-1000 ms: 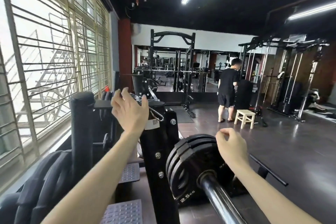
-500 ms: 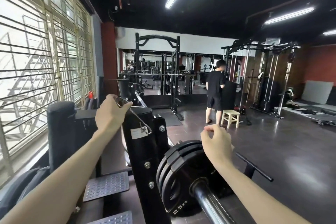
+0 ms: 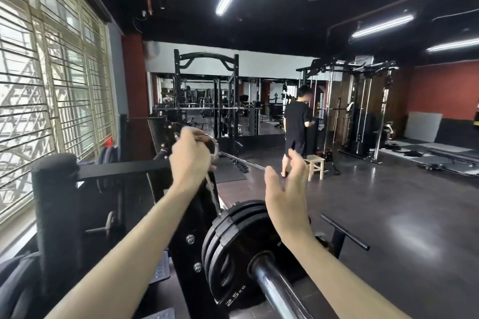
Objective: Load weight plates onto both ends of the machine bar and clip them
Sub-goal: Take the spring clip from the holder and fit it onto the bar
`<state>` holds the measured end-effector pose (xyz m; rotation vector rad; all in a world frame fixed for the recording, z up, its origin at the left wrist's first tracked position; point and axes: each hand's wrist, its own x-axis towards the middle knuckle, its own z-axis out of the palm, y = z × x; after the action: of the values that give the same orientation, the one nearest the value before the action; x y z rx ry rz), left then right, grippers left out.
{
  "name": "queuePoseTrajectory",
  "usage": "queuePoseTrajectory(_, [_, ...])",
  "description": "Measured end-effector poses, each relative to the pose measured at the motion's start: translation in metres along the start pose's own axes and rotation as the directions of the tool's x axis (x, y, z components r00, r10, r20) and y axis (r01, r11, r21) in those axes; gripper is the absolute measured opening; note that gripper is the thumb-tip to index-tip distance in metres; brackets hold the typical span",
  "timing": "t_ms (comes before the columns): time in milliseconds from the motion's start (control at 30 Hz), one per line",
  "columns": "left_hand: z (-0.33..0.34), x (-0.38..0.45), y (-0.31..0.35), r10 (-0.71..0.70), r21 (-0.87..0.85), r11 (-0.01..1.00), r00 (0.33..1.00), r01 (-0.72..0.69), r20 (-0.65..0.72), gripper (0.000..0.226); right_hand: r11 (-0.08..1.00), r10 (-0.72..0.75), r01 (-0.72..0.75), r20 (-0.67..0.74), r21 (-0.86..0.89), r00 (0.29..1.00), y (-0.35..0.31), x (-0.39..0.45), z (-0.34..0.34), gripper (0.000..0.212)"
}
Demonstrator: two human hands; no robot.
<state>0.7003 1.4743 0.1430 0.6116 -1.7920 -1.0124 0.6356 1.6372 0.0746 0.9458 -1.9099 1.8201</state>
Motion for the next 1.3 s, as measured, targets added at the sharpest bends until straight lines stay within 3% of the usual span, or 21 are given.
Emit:
queuePoseTrajectory(67, [0.017,-0.025,0.013,0.012,0.009,1.0,0.998,-0.013,0.068,0.031,0.951,-0.134,0.175,0.168,-0.254,0.977,-0.005,-0.006,-0.004,0.099])
queuePoseTrajectory(167, [0.029,-0.046,0.033,0.049,-0.009,0.999,0.997,-0.048,0.066,0.036,0.792,-0.024,0.233,0.352,-0.564,0.935,0.0,-0.009,-0.012,0.131])
queuePoseTrajectory(400, [0.033,-0.117,0.067,-0.084,-0.157,0.984,0.996,0.086,0.021,0.033,0.75,-0.153,0.252,0.21,-0.611,0.966,0.001,-0.04,-0.04,0.151])
queuePoseTrajectory(600, [0.038,-0.232,0.079,-0.327,-0.365,0.887,0.943,0.284,-0.061,0.03,0.674,-0.249,0.49,0.454,-0.552,0.855,0.035,-0.094,-0.128,0.155])
queuePoseTrajectory(833, [0.06,-0.338,0.099,-0.437,-0.458,0.809,0.898,0.369,-0.047,0.03,0.616,-0.2,0.543,0.554,-0.571,0.808,0.045,-0.13,-0.211,0.136])
queuePoseTrajectory(900, [0.063,-0.349,0.102,-0.448,-0.431,0.808,0.894,0.402,-0.006,0.031,0.59,-0.216,0.579,0.581,-0.562,0.785,0.044,-0.13,-0.226,0.117])
queuePoseTrajectory(967, [0.063,-0.356,0.102,-0.49,-0.436,0.779,0.871,0.452,0.027,0.032,0.553,-0.24,0.652,0.649,-0.519,0.721,0.039,-0.13,-0.242,0.095])
queuePoseTrajectory(1033, [0.06,-0.367,0.103,-0.529,-0.463,0.734,0.846,0.497,0.068,0.032,0.502,-0.211,0.72,0.739,-0.479,0.64,0.035,-0.128,-0.259,0.082])
queuePoseTrajectory(1100, [0.057,-0.378,0.1,-0.544,-0.495,0.682,0.826,0.538,0.15,0.026,0.494,-0.153,0.731,0.781,-0.47,0.605,0.032,-0.13,-0.272,0.074])
queuePoseTrajectory(1167, [0.054,-0.39,0.097,-0.555,-0.431,0.708,0.818,0.559,0.149,0.03,0.509,-0.139,0.726,0.788,-0.463,0.6,0.027,-0.139,-0.281,0.067])
queuePoseTrajectory(1300, [0.048,-0.418,0.11,-0.611,-0.107,0.786,0.791,0.609,0.017,0.054,0.5,-0.121,0.758,0.833,-0.42,0.54,0.019,-0.169,-0.295,0.054])
